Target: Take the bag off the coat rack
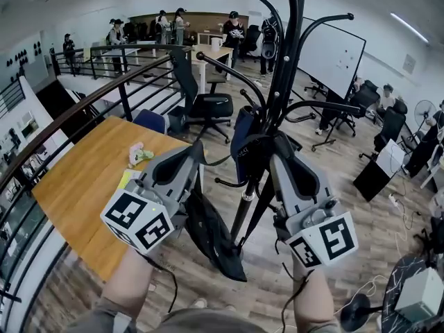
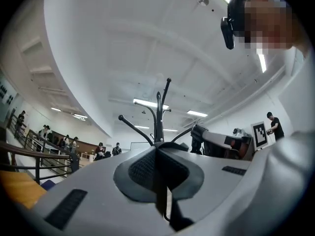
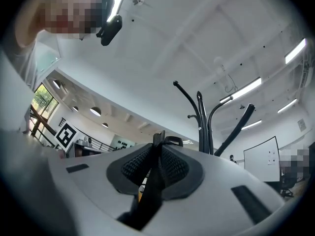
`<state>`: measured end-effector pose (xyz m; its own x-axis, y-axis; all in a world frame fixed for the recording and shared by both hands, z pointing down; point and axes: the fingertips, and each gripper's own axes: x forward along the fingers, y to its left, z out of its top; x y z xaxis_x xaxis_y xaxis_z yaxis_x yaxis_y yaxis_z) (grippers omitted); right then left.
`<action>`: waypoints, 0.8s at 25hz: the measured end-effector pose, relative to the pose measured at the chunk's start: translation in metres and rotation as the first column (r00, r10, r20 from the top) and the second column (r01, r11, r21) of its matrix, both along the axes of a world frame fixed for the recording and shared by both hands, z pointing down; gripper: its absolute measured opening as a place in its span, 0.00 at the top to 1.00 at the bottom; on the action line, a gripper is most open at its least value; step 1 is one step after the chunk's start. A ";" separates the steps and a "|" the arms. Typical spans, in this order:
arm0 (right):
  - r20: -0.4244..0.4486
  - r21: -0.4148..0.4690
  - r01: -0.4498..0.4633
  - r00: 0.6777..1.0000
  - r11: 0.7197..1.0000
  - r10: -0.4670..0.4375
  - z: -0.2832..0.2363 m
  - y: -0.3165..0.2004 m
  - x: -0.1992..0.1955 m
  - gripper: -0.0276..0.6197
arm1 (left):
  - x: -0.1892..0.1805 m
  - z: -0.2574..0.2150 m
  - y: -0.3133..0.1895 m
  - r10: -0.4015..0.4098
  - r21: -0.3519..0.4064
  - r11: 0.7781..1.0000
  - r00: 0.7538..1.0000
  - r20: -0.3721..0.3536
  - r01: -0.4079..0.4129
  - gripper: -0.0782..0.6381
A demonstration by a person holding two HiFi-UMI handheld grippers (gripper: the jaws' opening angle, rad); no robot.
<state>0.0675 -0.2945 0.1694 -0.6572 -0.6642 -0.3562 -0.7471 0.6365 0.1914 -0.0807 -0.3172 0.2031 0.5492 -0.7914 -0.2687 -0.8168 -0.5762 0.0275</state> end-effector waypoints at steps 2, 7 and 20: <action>-0.004 0.011 0.025 1.000 1.000 -0.025 -0.003 0.007 -0.005 0.85 | -0.010 -0.004 0.010 -0.016 0.006 1.000 1.000 -0.019 0.016 0.87; -0.015 0.024 0.100 0.995 0.995 -0.099 -0.007 0.018 -0.027 0.85 | -0.040 -0.007 0.033 -0.086 0.016 0.996 0.996 -0.007 0.086 0.87; -0.031 -0.118 0.313 0.948 0.942 -0.318 0.053 0.011 -0.109 0.85 | -0.122 0.044 0.071 -0.320 -0.089 0.941 0.943 0.087 0.328 0.87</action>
<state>-0.0418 -0.2835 0.2227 -0.8542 -0.4534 -0.2545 -0.4961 0.8573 0.1377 -0.2023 -0.2461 0.2467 0.2730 -0.9505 -0.1484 -0.9608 -0.2772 0.0075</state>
